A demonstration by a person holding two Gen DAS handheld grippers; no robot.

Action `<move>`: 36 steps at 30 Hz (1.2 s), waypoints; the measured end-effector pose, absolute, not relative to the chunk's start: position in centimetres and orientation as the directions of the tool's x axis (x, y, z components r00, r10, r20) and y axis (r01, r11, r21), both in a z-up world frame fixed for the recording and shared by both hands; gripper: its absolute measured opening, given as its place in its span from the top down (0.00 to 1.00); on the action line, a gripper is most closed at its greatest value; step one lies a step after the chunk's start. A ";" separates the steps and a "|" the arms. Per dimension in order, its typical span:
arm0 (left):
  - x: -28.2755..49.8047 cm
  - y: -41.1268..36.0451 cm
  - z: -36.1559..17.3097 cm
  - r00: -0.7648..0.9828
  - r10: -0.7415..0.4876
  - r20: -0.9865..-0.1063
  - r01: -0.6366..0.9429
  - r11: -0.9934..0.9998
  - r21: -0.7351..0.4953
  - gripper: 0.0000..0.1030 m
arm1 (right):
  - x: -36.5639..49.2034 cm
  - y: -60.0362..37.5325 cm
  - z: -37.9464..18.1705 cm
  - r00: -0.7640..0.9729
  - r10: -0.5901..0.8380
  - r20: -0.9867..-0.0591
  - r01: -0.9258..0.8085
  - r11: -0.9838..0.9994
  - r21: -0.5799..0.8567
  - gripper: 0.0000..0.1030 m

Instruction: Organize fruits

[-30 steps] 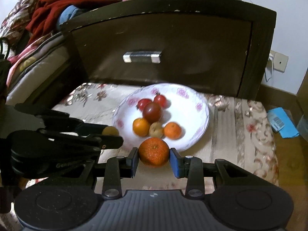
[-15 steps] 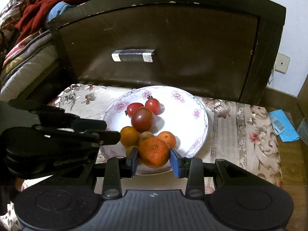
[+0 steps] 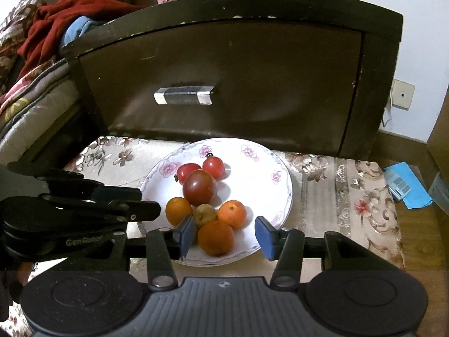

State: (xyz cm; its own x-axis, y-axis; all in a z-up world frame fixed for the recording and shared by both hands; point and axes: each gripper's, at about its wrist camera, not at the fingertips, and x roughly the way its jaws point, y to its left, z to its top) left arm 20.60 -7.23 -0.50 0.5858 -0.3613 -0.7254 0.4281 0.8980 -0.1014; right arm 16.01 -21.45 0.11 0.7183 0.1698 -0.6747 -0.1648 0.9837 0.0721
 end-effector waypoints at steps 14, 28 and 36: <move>19.3 -7.3 -0.3 0.581 -0.345 -0.737 0.413 0.905 -0.097 0.58 | 14.9 -21.3 -0.1 0.704 0.165 -0.691 -0.143 0.986 0.090 0.57; 18.0 -6.1 0.8 0.661 -0.241 -0.711 0.315 0.949 -0.028 0.18 | 13.8 -21.4 0.6 0.717 0.152 -0.680 -0.107 0.988 0.108 0.42; 17.1 -5.5 1.3 0.692 -0.210 -0.691 0.277 0.961 -0.015 0.06 | 13.2 -21.5 1.0 0.724 0.143 -0.675 -0.100 0.990 0.103 0.38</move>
State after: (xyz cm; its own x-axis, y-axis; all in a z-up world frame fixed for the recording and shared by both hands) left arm 17.08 -5.48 1.29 0.6917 -0.2101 -0.6909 0.2772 0.9607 -0.0146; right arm 13.16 -21.52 0.98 0.7237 0.1431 -0.6751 -0.1000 0.9897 0.1026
